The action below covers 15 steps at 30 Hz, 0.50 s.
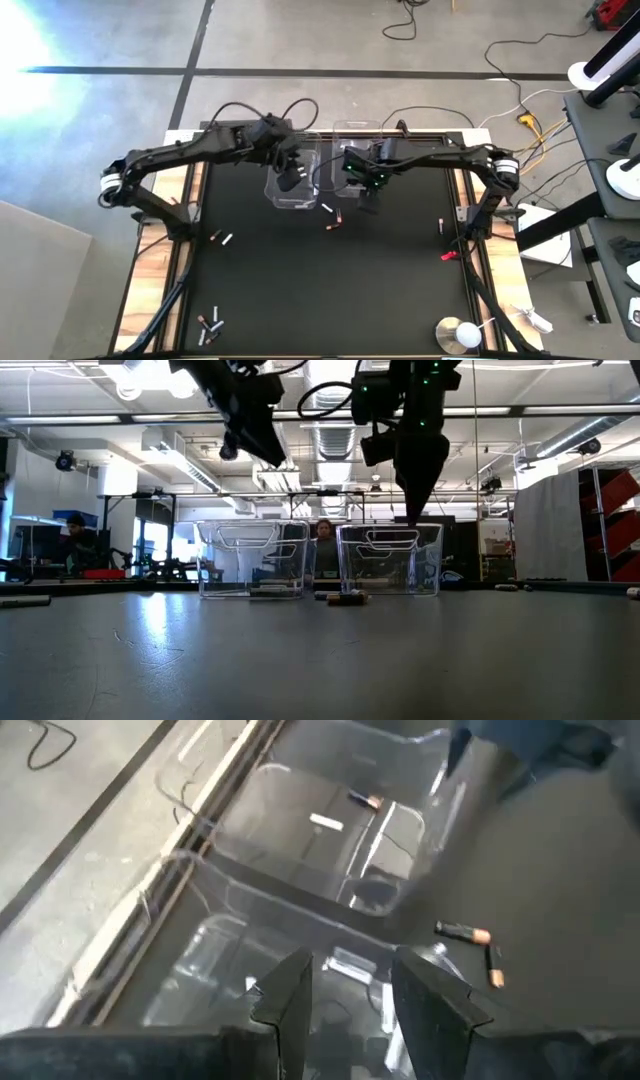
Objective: Sort batteries
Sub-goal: Put the black battery into the right transparent bin
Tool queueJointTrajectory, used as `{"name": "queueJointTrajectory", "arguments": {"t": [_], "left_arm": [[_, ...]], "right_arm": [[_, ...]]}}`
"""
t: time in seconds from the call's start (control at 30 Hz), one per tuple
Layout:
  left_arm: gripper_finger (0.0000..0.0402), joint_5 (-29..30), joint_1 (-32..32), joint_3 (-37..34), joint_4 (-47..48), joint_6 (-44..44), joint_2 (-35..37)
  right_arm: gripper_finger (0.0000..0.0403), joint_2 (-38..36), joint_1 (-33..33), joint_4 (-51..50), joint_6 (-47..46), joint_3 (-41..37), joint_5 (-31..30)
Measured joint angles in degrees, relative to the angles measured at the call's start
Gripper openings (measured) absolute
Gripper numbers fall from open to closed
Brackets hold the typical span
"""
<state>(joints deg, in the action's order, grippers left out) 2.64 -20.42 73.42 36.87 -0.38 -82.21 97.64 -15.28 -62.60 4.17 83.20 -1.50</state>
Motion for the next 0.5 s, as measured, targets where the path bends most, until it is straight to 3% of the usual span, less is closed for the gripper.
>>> {"name": "queueJointTrajectory", "arguments": {"t": [0.5], "left_arm": [[0.0119,1.4,1.7,-18.7,-11.5,-7.2,13.3]], "right_arm": [[0.0201,0.1,0.0,-1.2,0.0,-4.2,0.0]]}}
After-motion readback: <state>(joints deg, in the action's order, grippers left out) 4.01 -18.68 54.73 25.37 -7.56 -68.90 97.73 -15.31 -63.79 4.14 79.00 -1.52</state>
